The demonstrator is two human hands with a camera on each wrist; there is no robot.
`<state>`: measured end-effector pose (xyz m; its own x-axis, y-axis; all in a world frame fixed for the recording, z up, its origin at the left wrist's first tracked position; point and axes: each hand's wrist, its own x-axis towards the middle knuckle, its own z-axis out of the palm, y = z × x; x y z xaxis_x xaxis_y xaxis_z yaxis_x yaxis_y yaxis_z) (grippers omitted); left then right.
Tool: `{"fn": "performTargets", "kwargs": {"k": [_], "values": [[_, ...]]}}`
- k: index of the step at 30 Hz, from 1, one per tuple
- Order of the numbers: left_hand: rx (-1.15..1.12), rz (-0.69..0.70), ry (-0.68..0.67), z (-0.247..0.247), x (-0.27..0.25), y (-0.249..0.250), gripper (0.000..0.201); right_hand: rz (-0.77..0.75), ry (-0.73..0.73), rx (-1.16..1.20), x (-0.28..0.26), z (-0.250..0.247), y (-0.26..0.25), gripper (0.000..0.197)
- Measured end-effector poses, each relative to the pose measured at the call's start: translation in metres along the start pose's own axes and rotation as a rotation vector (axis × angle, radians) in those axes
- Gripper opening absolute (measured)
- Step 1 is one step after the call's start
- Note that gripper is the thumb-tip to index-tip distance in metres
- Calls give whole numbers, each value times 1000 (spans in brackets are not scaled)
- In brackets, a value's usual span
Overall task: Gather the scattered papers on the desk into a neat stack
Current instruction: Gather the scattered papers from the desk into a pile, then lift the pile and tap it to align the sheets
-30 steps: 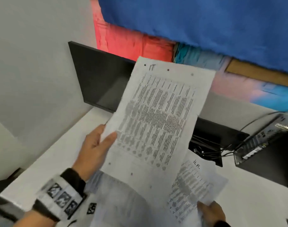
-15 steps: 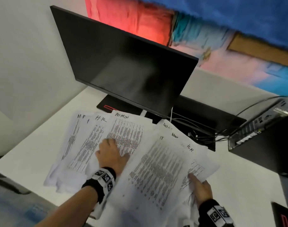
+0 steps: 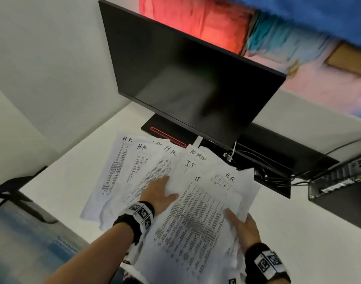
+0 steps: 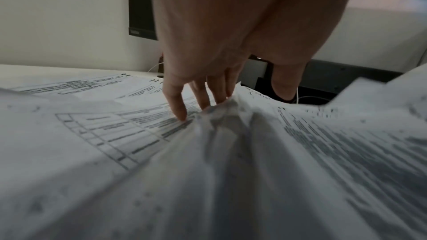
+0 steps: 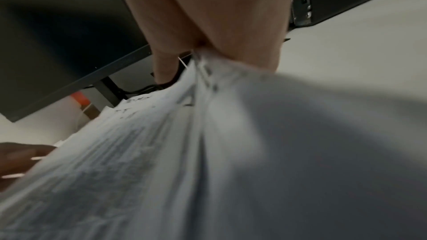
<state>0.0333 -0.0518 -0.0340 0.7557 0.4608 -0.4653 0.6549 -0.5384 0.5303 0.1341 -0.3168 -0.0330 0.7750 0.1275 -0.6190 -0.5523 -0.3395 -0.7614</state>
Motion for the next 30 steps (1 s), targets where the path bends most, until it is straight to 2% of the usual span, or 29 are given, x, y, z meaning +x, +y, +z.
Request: {"fn": "performTargets", "kwargs": {"k": [1,2,3,5,7,9,10,13,17,19,20,22,25,26,29,30], "values": [[-24,-12,66,-6,0,-2,83,-9,48,21,6,2,4,96],[-35,-37,175,-16,0,-7,80,5,89,38,9,4,7,107],[-37,-77,297,-29,-1,-13,77,21,102,50,8,6,8,104],[-17,-205,461,-58,5,-33,79,73,103,45,4,8,8,69],[17,-371,488,-87,14,-59,90,91,122,20,2,10,9,43],[2,-480,408,-104,25,-84,102,82,106,-29,-1,13,8,37],[-7,-471,341,-107,29,-92,104,82,100,-37,-4,18,5,37],[-35,-288,191,-102,38,-97,97,69,45,-7,-10,33,-6,35],[-186,-119,16,-82,41,-77,103,28,-77,42,-19,64,-26,57],[-273,-87,-66,-69,40,-68,105,32,-134,58,-24,81,-34,48],[-323,-91,-81,-64,40,-66,104,45,-149,57,-23,88,-32,51],[-383,-102,-94,-56,40,-65,92,47,-119,82,-17,95,-25,74],[-434,-81,-116,-54,35,-68,69,71,-107,139,-18,96,-20,73],[-454,-62,-116,-55,32,-68,65,86,-134,135,-21,95,-21,78],[-531,31,-107,-68,19,-66,62,91,-139,161,-23,87,-18,109],[-587,66,-112,-77,14,-67,66,81,-146,185,-27,84,-19,108]]}}
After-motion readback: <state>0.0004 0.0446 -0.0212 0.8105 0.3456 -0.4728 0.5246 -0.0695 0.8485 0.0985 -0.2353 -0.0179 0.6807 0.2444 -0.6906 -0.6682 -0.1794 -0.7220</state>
